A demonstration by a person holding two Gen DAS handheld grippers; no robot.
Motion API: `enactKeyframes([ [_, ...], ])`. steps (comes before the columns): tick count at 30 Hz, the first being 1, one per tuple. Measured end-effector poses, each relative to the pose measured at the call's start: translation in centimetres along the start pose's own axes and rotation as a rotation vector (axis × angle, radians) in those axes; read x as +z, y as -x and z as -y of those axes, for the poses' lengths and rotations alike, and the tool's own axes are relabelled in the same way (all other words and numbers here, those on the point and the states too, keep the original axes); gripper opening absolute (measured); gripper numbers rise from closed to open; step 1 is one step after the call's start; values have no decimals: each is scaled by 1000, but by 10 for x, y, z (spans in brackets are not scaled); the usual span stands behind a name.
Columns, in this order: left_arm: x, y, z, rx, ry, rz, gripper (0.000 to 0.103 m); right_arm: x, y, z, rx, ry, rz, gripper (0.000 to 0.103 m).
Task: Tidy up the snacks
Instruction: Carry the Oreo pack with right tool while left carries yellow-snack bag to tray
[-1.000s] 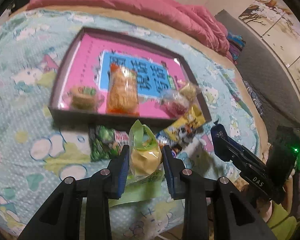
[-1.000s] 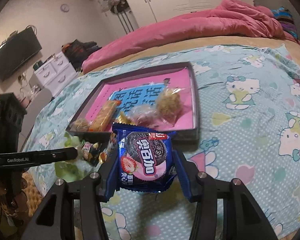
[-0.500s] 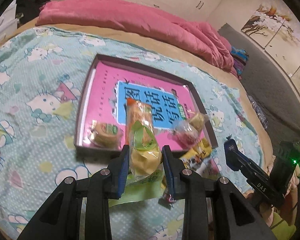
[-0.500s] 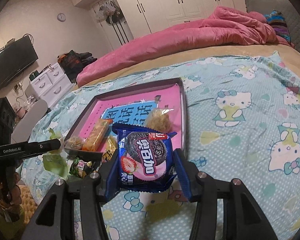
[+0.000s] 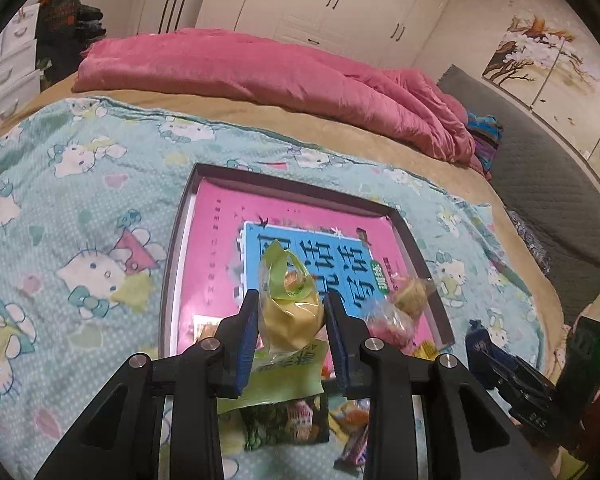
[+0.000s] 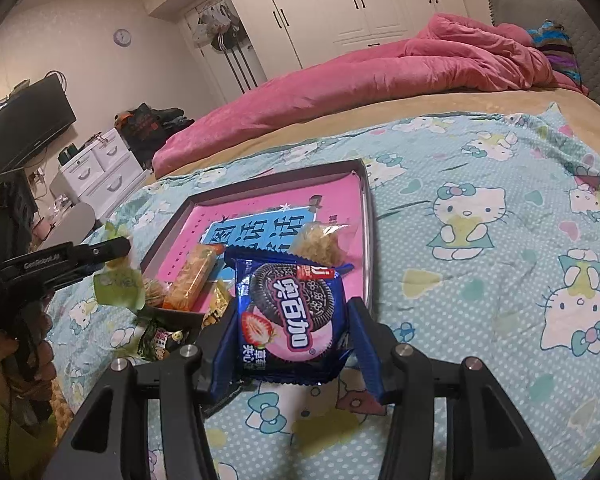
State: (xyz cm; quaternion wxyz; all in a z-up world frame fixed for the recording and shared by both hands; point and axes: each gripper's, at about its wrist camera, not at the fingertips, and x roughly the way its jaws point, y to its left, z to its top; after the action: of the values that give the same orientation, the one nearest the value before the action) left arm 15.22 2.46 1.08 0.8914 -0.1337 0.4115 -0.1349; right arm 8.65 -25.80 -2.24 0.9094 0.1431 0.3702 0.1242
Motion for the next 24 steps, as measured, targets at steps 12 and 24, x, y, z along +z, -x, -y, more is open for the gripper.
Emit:
enactKeyframes([
  [12, -1, -25, 1, 42, -30, -8, 33, 12, -6, 4, -12, -4, 27, 52],
  [24, -3, -35, -6, 63, -29, -17, 33, 20, -32, 0, -6, 5, 0, 52],
])
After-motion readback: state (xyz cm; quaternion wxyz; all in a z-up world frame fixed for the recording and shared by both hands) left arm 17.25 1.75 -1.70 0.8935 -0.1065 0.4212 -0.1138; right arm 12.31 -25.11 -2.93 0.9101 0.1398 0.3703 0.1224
